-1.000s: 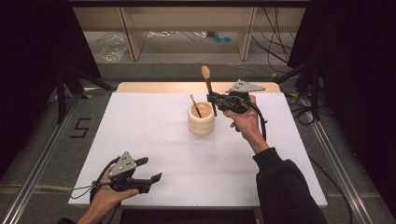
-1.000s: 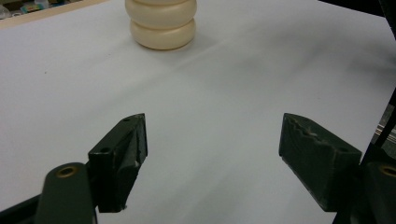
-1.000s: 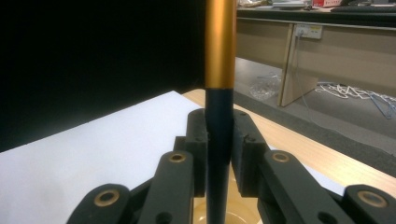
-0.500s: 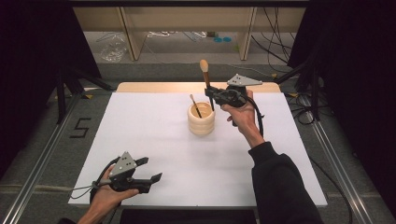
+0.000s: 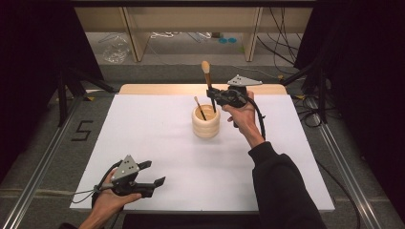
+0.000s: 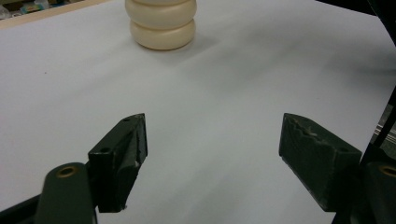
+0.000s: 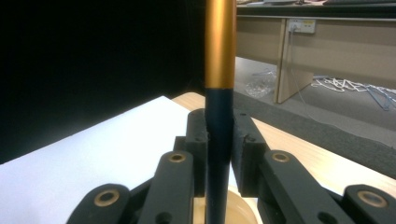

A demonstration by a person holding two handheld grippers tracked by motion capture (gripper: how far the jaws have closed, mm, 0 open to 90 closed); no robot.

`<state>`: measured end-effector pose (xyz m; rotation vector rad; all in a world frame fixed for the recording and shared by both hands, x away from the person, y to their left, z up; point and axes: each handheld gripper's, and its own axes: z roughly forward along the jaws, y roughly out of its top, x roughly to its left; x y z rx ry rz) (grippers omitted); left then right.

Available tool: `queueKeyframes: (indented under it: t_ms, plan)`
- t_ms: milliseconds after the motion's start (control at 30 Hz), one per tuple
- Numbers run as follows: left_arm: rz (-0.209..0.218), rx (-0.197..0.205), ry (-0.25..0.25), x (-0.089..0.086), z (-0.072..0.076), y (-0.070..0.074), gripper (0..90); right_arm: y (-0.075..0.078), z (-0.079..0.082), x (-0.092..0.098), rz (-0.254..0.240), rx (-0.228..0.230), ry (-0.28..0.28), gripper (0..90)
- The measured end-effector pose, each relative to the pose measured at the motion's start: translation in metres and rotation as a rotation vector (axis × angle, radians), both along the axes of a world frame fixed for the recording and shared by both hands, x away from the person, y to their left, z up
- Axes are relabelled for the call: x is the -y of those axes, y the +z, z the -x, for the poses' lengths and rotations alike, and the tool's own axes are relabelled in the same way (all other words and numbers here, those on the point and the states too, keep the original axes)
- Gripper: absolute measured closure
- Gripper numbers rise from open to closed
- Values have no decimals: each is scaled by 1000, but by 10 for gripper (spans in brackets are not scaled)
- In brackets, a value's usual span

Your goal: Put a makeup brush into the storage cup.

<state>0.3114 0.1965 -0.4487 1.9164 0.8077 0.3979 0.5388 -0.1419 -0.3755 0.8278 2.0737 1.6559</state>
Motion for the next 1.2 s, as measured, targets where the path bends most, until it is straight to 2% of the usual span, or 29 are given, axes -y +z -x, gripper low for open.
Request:
queueKeyframes:
  t_ms: [33, 100, 133, 200, 333, 367, 467, 667, 733, 767, 967, 1000, 1033, 1100, 1200]
  plan:
    - [3, -2, 3, 0, 0, 0, 238, -1, 0, -1, -13, -13, -4, 795]
    - [-6, 13, -2, -1, -1, 0, 238, -3, -3, -1, -10, -4, -5, 795]
    - [-19, 26, -9, -2, -2, 0, 237, -4, -2, -2, -13, -18, -7, 795]
    - [-17, 8, 11, -1, 0, 1, 237, -5, -4, -3, -8, -4, -4, 796]
    - [3, -17, 24, 0, 2, 0, 237, -8, -5, -6, -17, -29, -7, 795]
    - [3, -17, 21, 0, 2, 0, 237, -9, -6, -7, -13, -13, -8, 795]
    - [6, -20, 16, 0, 2, 0, 238, -11, -7, -9, -15, -28, -7, 795]
    - [10, -20, 19, 0, 3, 0, 237, -19, -10, -12, 0, -28, -19, 795]
    - [2, -11, 9, 0, 2, 1, 237, -21, -10, -13, -2, -50, -19, 795]
    - [0, -9, 7, 0, 2, 1, 237, -23, -11, -13, -3, -32, -21, 795]
    - [10, -20, 16, 0, 3, 1, 237, -29, -11, -14, 1, -38, -23, 795]
    - [10, -20, 16, 0, 3, 1, 237, -29, -10, -14, 11, -60, -23, 795]
    - [10, -20, 16, 0, 3, 1, 237, -29, -11, -14, 15, -37, -27, 795]
    - [9, -20, 16, 0, 3, 1, 238, -31, -11, -15, 8, -42, -25, 795]
    - [9, -20, 16, 0, 3, 1, 238, -32, -10, -14, 22, -48, -28, 795]
